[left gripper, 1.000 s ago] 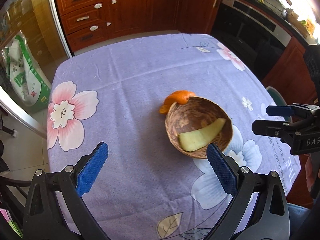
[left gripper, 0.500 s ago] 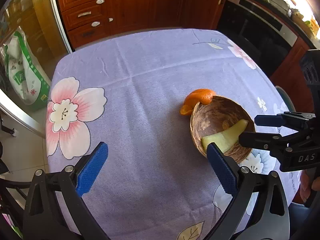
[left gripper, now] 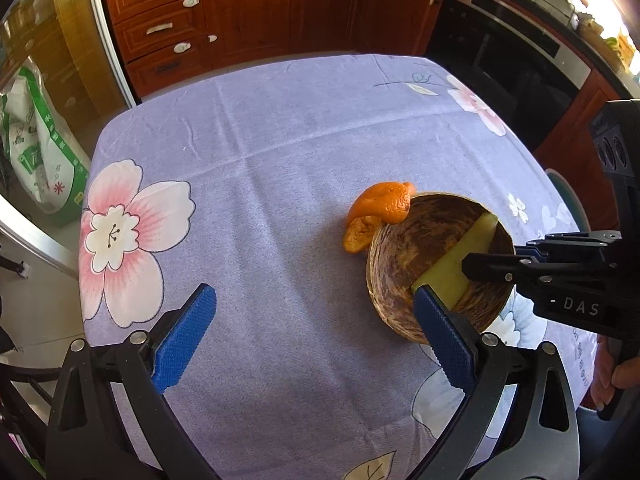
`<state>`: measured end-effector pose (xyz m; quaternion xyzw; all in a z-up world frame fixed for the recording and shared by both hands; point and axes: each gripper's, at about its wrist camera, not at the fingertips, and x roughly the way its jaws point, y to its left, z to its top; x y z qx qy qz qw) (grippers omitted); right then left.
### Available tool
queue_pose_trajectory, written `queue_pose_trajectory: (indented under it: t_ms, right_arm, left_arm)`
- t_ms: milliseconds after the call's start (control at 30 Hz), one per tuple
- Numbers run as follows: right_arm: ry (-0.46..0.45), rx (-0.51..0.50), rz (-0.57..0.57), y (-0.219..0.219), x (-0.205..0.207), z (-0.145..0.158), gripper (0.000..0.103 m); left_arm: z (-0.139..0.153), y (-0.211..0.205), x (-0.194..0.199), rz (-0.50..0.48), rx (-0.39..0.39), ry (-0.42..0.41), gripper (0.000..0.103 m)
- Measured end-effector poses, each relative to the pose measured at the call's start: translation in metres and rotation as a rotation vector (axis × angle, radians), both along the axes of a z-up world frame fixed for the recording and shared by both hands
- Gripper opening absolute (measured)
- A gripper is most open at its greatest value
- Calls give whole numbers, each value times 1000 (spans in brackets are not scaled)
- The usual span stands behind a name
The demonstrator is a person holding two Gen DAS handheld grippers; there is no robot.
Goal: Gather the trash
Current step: 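Grasp the wicker bowl rim with the right tool, then grasp the orange peel with the left tool while the right tool holds the bowl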
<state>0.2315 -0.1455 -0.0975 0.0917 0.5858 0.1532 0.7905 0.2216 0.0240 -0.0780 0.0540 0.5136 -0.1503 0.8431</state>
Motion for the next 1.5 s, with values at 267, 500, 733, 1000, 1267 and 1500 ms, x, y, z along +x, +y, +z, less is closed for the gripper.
queue_pose_trajectory:
  t_ms: [267, 500, 733, 1000, 1267, 1500]
  right_arm:
    - [-23, -78, -86, -54, -5, 6, 13]
    - [-26, -123, -115, -100, -13, 9, 13]
    - [-19, -140, -28, -121, -28, 11, 13]
    - [-17, -116, -32, -142, -31, 6, 15]
    - [-16, -108, -18, -143, -31, 4, 15]
    - [-17, -89, -22, -147, -36, 1, 15]
  left_arm:
    - [3, -22, 3, -34, 19, -5, 99]
    - [0, -63, 17, -101, 41, -17, 98]
    - [0, -121, 20, -241, 26, -5, 84]
    - [-4, -185, 12, -389, 66, 2, 49]
    - [-7, -209, 18, -408, 43, 24, 32]
    - [0, -206, 23, -359, 38, 13, 20]
